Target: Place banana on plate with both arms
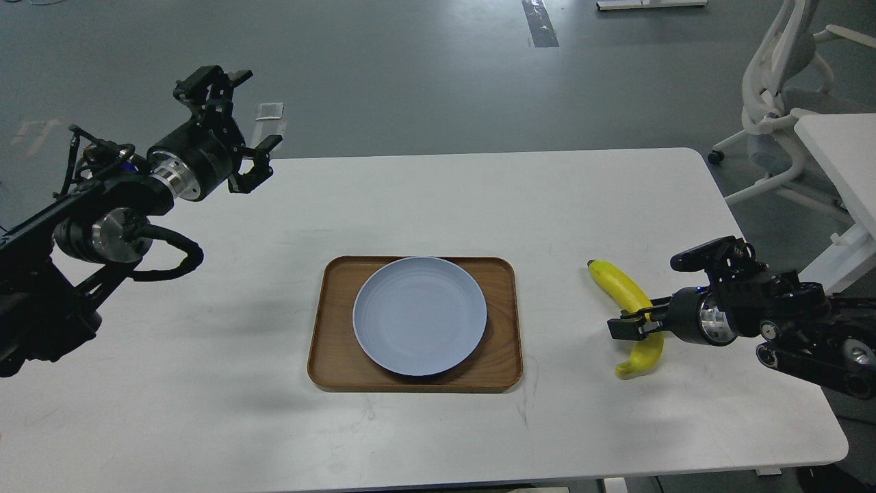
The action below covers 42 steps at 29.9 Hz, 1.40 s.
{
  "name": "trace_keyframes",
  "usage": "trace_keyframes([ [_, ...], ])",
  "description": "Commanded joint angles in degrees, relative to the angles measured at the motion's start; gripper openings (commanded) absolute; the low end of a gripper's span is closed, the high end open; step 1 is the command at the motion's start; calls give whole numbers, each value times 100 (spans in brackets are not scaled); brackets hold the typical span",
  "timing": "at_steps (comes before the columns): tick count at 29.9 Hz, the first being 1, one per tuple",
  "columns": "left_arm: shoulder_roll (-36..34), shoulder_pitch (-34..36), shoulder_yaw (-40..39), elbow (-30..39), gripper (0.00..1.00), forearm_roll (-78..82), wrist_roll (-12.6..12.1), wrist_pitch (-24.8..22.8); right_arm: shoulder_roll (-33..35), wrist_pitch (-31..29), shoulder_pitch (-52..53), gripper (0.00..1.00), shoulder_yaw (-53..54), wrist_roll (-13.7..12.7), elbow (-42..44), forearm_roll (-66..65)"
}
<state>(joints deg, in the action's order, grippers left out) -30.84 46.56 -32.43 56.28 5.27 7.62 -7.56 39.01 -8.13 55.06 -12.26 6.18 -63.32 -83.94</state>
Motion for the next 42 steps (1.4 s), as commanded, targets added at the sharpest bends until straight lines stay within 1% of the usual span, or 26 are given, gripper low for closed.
trace_keyframes([
  [1, 17, -7, 27, -30, 98, 0, 90, 9, -86, 328, 382, 0, 31, 338, -93, 9],
  [2, 17, -7, 27, -30, 98, 0, 90, 9, -200, 468, 531, 0, -13, 453, -119, 0],
  [3, 17, -7, 27, -30, 98, 0, 90, 9, -201, 470, 532, 0, -13, 454, -120, 0],
  [6, 17, -7, 27, -38, 98, 0, 99, 9, -560, 575, 988, 0, -57, 673, -137, -61],
  [9, 8, 2, 27, -38, 98, 0, 99, 9, -1104, 601, 1436, 0, -241, 779, -94, -342],
  [11, 8, 2, 27, -39, 98, 0, 90, 18, -1342, 610, 1595, 0, -364, 849, -67, -378],
  [15, -1, -7, 27, -39, 98, 0, 99, 36, -2185, 707, 1903, 0, -891, 998, 196, -378],
  [20, -27, -68, 27, -47, 98, 0, 108, 44, -2687, 900, 1825, 0, -1085, 1052, 538, -378],
  [25, -45, -77, 27, -47, 98, 0, 231, 44, -2899, 909, 1631, 1, -1112, 1052, 768, -360],
  [27, -36, -86, 27, -47, 98, 9, 239, 44, -2978, 918, 1517, 16, -1112, 1052, 856, -317],
  [28, -36, -77, 27, -47, 98, 0, 239, 44, -2987, 927, 1491, 21, -1112, 1052, 882, -299],
  [29, -27, -77, 27, -47, 98, 0, 248, 44, -2996, 927, 1447, 33, -1103, 1052, 917, -299],
  [30, -27, -77, 27, -47, 98, 0, 248, 36, -2996, 927, 1438, 42, -1103, 1052, 917, -299],
  [31, -18, -77, 27, -47, 98, 0, 248, 27, -2996, 936, 1438, 53, -1103, 1052, 926, -290],
  [32, -10, -86, 27, -47, 98, 0, 257, 9, -2996, 953, 1438, 78, -1086, 1043, 926, -281],
  [33, -1, -86, 27, -47, 98, 0, 248, 18, -2996, 988, 1438, 94, -1068, 1043, 926, -264],
  [37, 43, -86, 18, -196, 98, -9, 248, 18, -2987, 1006, 1447, 100, -1024, 1008, 926, -54],
  [42, 43, -86, -26, -241, 98, -17, 257, 9, -2952, 1024, 1534, 100, -691, 973, 926, 887],
])
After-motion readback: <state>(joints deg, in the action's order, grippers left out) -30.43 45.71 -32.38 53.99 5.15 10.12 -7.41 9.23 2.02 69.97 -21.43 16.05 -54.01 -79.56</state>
